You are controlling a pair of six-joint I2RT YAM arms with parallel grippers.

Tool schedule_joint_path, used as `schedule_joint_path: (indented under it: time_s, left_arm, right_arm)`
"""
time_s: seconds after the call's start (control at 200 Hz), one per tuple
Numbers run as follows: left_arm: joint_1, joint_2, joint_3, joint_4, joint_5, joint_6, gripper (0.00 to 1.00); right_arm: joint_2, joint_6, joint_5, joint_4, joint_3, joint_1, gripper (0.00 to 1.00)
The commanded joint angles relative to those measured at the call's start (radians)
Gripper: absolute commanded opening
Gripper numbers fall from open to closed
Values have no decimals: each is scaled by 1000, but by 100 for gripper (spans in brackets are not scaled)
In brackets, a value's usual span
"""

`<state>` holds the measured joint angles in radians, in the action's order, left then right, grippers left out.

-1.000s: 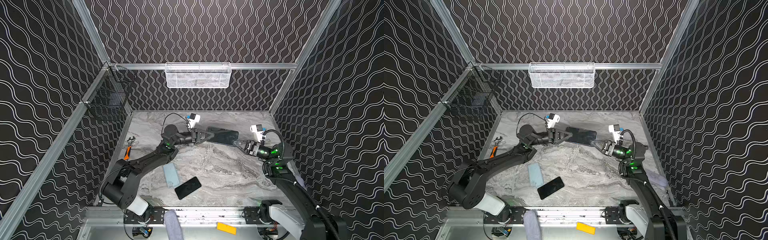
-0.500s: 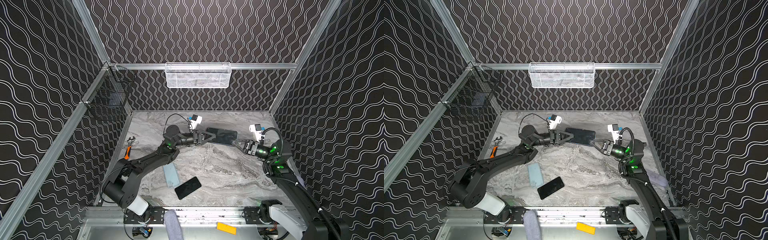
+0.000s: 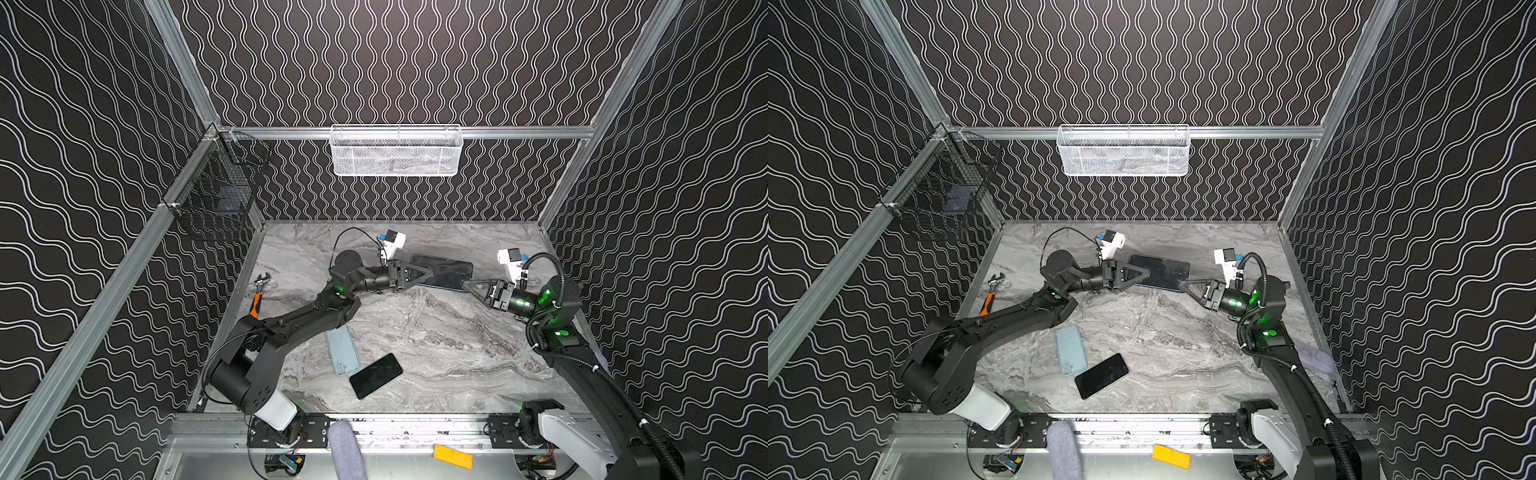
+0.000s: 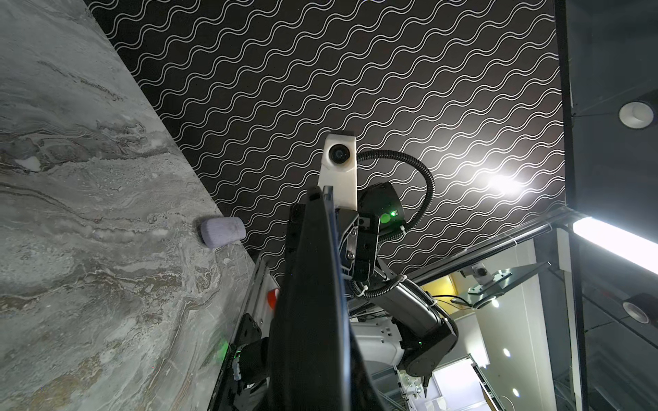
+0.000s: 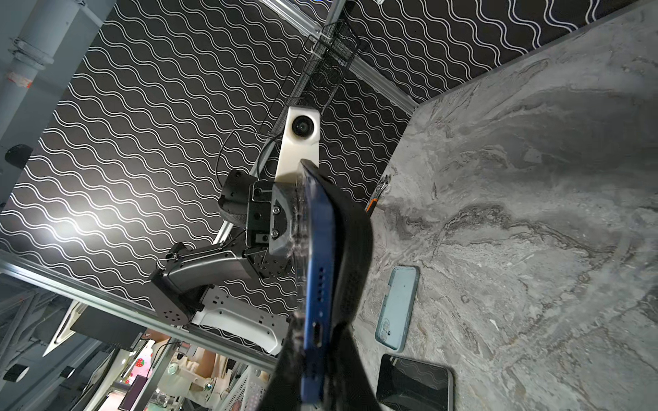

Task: Put the phone into the phone case

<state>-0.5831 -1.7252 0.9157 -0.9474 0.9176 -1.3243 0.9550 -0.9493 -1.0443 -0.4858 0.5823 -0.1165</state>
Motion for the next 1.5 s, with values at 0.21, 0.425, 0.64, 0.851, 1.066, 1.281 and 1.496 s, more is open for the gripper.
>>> schedule_joint_path:
  time_s: [0.21, 0.425, 0.64, 0.851, 1.066, 1.281, 1.496]
  left_arm:
    - [-15, 12, -6, -39, 12, 4, 0]
    - [-14, 12, -16, -60, 18, -9, 0]
    - [-15, 10, -23, -72, 19, -14, 0]
    - [-14, 7, -24, -82, 21, -24, 0]
    - [-15, 5, -18, -74, 19, -21, 0]
    - [-16, -13, -12, -106, 20, -43, 19]
    - [-31, -33, 5, -126, 18, -55, 32]
  right_arm:
    - [7, -53, 11, -178, 8, -2, 21]
    - [54, -103, -1, -265, 52, 4, 36]
    - [68, -100, -1, -261, 87, 6, 33]
    - [69, -106, 4, -268, 90, 8, 16]
    - [74, -108, 7, -271, 86, 8, 0]
    - [49, 6, 50, -102, 104, 7, 0]
    - [53, 14, 58, -75, 104, 6, 0]
